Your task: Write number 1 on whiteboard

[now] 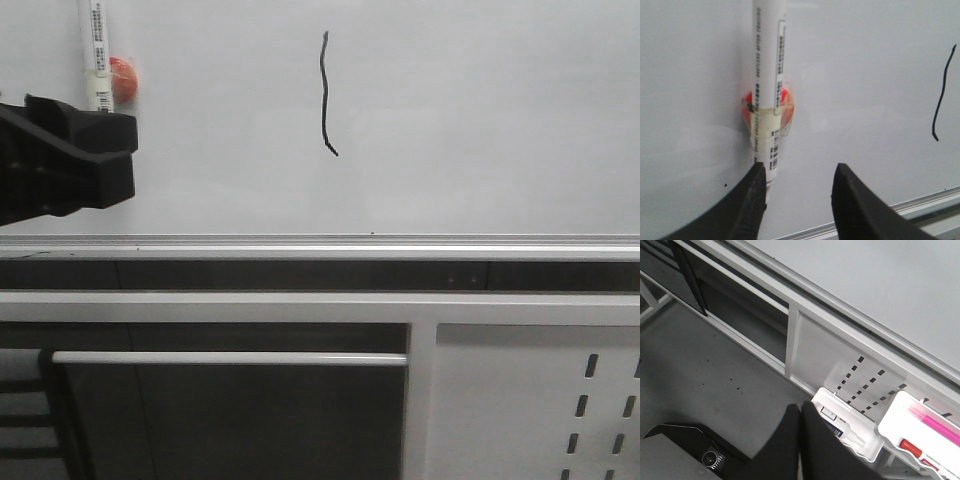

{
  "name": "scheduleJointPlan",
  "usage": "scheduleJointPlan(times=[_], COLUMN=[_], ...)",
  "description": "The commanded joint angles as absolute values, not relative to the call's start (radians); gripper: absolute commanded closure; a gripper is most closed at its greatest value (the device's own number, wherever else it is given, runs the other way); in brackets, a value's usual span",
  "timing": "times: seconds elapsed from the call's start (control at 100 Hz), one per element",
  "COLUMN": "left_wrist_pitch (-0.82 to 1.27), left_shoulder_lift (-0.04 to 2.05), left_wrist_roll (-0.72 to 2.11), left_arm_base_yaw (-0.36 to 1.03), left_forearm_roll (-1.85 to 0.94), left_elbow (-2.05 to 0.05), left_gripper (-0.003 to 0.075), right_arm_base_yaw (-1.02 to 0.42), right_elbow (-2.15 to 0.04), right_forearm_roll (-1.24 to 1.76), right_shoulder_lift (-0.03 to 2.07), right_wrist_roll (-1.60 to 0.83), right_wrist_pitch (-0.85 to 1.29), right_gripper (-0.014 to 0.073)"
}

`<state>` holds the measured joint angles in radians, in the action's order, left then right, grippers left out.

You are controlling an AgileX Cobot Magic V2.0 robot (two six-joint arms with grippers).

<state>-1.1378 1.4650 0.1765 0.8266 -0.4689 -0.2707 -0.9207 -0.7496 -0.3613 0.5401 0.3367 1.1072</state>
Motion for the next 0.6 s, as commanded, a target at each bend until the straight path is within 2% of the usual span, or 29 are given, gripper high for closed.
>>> scheduleJointPlan(times=[0.0, 0.2, 0.27, 0.4, 0.59], left_wrist_pitch=[-1.364, -1.364, -1.364, -1.364, -1.343], left_shoulder_lift=[1.402, 1.286, 1.245, 1.169, 1.049], left_wrist_roll=[0.201, 0.207, 0.207, 0.207, 0.275], left_arm_base_yaw=[0.847, 0.872, 0.872, 0.872, 0.872], left_forearm_roll=[-0.499, -0.495, -0.495, -0.490, -0.486], left_elbow=[-0.265, -0.209, -0.185, -0.137, -0.093], left_gripper=[0.0430, 0.0470, 0.0544, 0.0741, 0.0738], right_arm_base_yaw=[-0.916, -0.916, -0.916, -0.916, -0.916], right_elbow=[-0.782, -0.782, -0.782, -0.782, -0.782], right_forearm_roll=[-0.392, -0.392, -0.392, -0.392, -0.392], right_shoulder_lift=[0.545, 0.545, 0.545, 0.545, 0.545], right_wrist_roll=[0.337, 0.337, 0.337, 0.337, 0.337], right_wrist_pitch=[1.062, 1.062, 1.062, 1.062, 1.062], right_gripper=[0.0647, 0.0647, 0.0647, 0.0647, 0.0647])
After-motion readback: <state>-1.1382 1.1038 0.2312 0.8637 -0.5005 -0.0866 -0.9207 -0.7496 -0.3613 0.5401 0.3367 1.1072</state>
